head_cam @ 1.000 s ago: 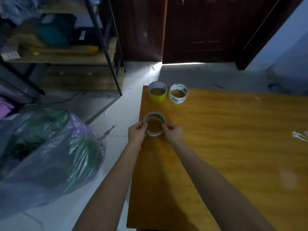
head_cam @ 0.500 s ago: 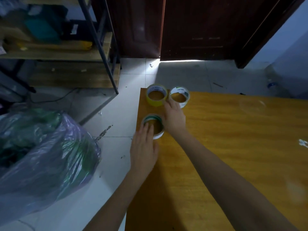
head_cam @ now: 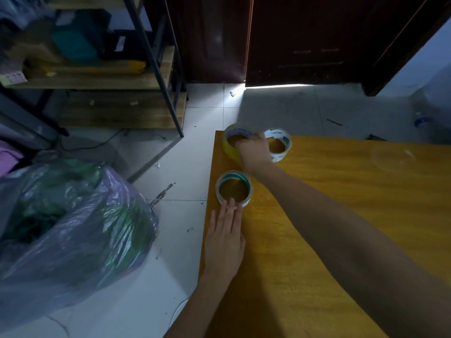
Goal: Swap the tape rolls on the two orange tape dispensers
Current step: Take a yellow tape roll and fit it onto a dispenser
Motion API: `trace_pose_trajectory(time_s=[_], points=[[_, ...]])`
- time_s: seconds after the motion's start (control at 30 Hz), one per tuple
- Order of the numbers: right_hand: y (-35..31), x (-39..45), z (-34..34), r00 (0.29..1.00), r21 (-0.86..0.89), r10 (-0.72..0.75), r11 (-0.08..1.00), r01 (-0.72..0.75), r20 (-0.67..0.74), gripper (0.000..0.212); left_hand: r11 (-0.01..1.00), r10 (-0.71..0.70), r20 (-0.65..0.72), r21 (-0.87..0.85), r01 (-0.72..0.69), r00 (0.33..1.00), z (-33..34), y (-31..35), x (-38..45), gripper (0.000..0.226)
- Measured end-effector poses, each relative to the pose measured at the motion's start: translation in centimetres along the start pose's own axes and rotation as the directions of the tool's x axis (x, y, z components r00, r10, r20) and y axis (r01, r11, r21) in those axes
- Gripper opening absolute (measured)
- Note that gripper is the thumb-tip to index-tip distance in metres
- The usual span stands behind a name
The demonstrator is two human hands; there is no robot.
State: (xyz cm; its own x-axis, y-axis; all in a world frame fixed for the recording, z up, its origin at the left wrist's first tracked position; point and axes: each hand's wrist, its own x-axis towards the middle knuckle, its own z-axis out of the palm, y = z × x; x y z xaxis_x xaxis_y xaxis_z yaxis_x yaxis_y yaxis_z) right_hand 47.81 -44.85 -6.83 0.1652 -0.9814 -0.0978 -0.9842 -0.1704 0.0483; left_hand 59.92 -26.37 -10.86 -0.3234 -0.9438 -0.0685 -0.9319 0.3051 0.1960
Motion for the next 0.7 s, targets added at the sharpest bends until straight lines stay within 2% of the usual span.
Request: trace_pose_trajectory(time_s=[0.13, 0.27, 0.43, 0.6, 0.7], points=[[0.7, -1.3, -3.0, 0.974, 0.146, 0.018, 0.989, 0.016, -0.226, 0.023, 1.0, 0.008, 0.002, 0.008, -0.008, 1.0, 0.0, -0.3, 1.0, 0.074], [2.6, -5.4, -5.0, 0.902, 0.315, 0.16, 0.949, -0.028, -0.402, 0.014, 0.999, 0.015, -0.008, 0.035, -0.015, 1.0, -0.4, -0.7, 4.0, 0.063], [3.8, -11.0, -3.0, 0.9, 0.412, 0.31, 0.896, -0.168, -0.306, 0.023, 0.999, 0.03, 0.051, 0.019, -0.031, 0.998, -1.4, -1.3, 8.8, 0.065], [3.6, -14.4, -0.7, 0.93, 0.408, 0.319, 0.885, -0.224, -0.181, 0.022, 1.0, 0.009, 0.04, 0.025, -0.01, 0.999, -2.0, -1.1, 11.4, 0.065], [3.3, -15.3, -0.6, 0.928, 0.363, 0.315, 0.903, -0.229, -0.2, 0.026, 0.984, -0.024, -0.048, -0.18, 0.015, 0.999, -3.4, -0.5, 11.1, 0.061]])
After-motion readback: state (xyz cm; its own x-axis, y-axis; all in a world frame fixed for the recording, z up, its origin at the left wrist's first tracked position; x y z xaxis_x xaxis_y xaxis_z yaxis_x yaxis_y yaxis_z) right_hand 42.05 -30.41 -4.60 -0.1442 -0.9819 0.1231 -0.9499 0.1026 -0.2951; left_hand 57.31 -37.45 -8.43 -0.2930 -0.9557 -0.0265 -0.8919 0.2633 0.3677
